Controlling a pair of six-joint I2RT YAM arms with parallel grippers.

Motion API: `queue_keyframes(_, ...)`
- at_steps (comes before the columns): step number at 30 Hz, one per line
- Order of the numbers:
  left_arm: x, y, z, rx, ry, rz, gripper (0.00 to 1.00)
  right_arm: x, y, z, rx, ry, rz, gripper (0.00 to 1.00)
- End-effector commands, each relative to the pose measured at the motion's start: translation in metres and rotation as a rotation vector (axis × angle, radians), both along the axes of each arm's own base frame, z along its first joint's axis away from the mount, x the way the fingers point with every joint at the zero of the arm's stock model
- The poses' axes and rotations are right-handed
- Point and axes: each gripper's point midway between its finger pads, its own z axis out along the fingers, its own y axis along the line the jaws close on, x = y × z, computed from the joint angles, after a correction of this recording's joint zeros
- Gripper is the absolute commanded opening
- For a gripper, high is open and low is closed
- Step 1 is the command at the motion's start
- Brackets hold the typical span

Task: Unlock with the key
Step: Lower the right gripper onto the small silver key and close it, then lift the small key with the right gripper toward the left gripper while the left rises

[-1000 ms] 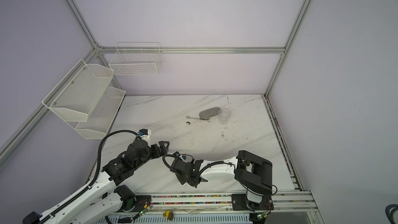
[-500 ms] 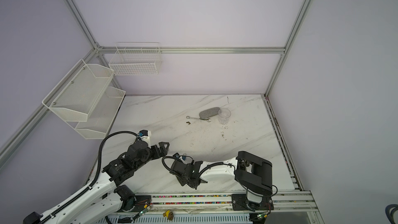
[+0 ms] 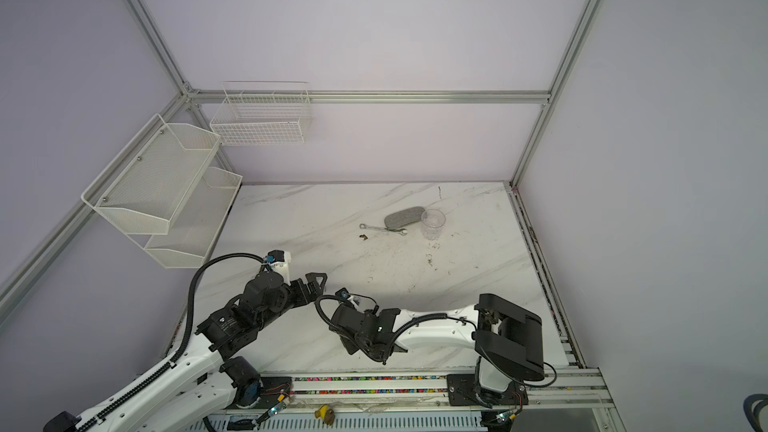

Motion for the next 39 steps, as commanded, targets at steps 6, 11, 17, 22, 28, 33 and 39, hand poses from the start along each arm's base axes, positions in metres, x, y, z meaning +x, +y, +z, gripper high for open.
queue_keyframes(6, 0.006, -0.012, 0.04, -0.145, -0.103, -0.012, 1.0, 0.021, -0.007, 0.07, 0.192, -0.036, -0.064, 0.04)
queue_keyframes(11, 0.008, -0.021, 0.063, -0.241, -0.136, -0.026, 1.0, 0.038, -0.018, 0.091, 0.254, -0.046, -0.103, 0.04)
queue_keyframes(17, 0.008, -0.032, 0.082, -0.382, -0.144, -0.038, 1.0, 0.054, -0.029, 0.107, 0.301, -0.068, -0.143, 0.04)
queue_keyframes(22, 0.008, -0.039, 0.09, -0.532, -0.087, -0.012, 1.0, 0.063, -0.029, 0.122, 0.346, -0.092, -0.165, 0.04)
queue_keyframes(28, 0.009, -0.055, 0.105, -0.634, -0.037, -0.039, 1.0, 0.07, -0.013, 0.147, 0.423, -0.141, -0.147, 0.03)
queue_keyframes(33, 0.01, -0.066, 0.117, -0.697, -0.039, -0.044, 1.0, 0.079, 0.001, 0.169, 0.481, -0.206, -0.129, 0.0)
queue_keyframes(39, 0.011, -0.073, 0.129, -0.781, -0.048, -0.028, 1.0, 0.083, 0.008, 0.199, 0.597, -0.273, -0.115, 0.0)
